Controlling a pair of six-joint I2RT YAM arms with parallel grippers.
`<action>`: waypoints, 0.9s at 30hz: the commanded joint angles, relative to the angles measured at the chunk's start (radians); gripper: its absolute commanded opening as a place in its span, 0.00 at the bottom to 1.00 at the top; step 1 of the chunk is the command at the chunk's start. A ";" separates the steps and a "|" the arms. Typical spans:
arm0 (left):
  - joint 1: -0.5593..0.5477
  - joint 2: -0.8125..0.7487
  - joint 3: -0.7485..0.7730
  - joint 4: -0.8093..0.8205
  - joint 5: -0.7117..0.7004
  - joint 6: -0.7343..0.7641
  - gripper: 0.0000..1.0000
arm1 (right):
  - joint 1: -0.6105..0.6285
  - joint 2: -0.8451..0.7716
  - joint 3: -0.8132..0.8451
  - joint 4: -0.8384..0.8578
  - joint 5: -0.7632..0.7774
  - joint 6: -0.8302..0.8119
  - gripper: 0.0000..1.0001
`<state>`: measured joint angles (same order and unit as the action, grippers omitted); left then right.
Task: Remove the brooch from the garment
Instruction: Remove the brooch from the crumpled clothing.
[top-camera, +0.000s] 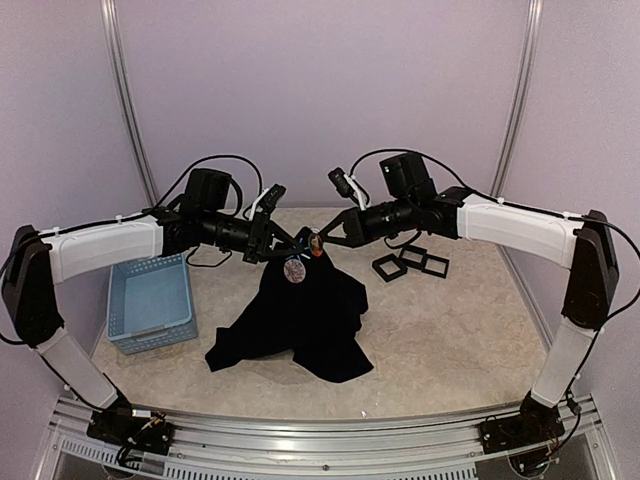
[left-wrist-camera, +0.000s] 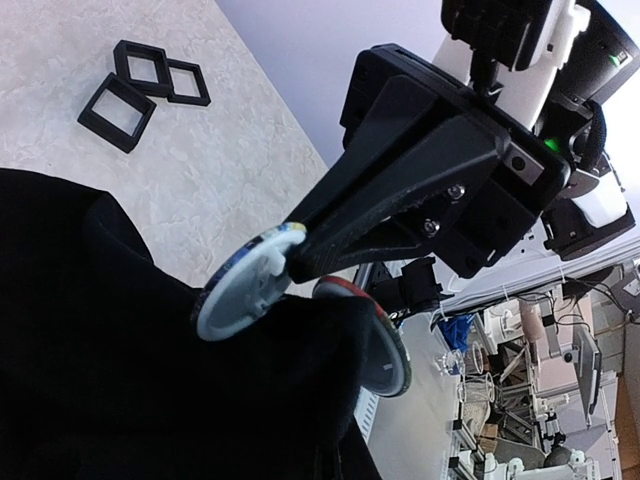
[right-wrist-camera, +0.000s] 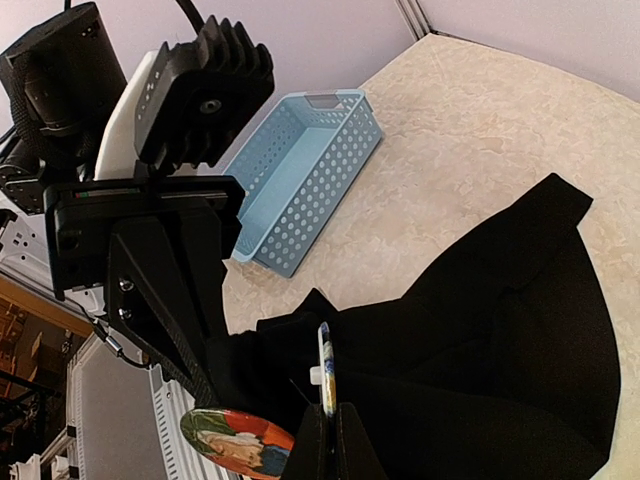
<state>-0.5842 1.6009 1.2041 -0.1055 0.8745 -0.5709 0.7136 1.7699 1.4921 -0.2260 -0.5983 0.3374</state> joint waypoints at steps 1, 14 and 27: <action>-0.002 -0.033 -0.011 0.001 -0.009 0.002 0.00 | 0.012 -0.030 0.020 -0.074 0.047 -0.047 0.00; 0.006 -0.052 -0.035 -0.011 -0.084 -0.015 0.00 | 0.014 -0.095 -0.024 -0.088 0.257 -0.038 0.00; 0.033 -0.068 -0.067 -0.153 -0.340 -0.030 0.17 | -0.082 -0.193 -0.094 -0.087 0.321 -0.003 0.00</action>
<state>-0.5644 1.5600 1.1439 -0.1928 0.6563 -0.6006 0.6918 1.6314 1.4193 -0.2955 -0.2874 0.3172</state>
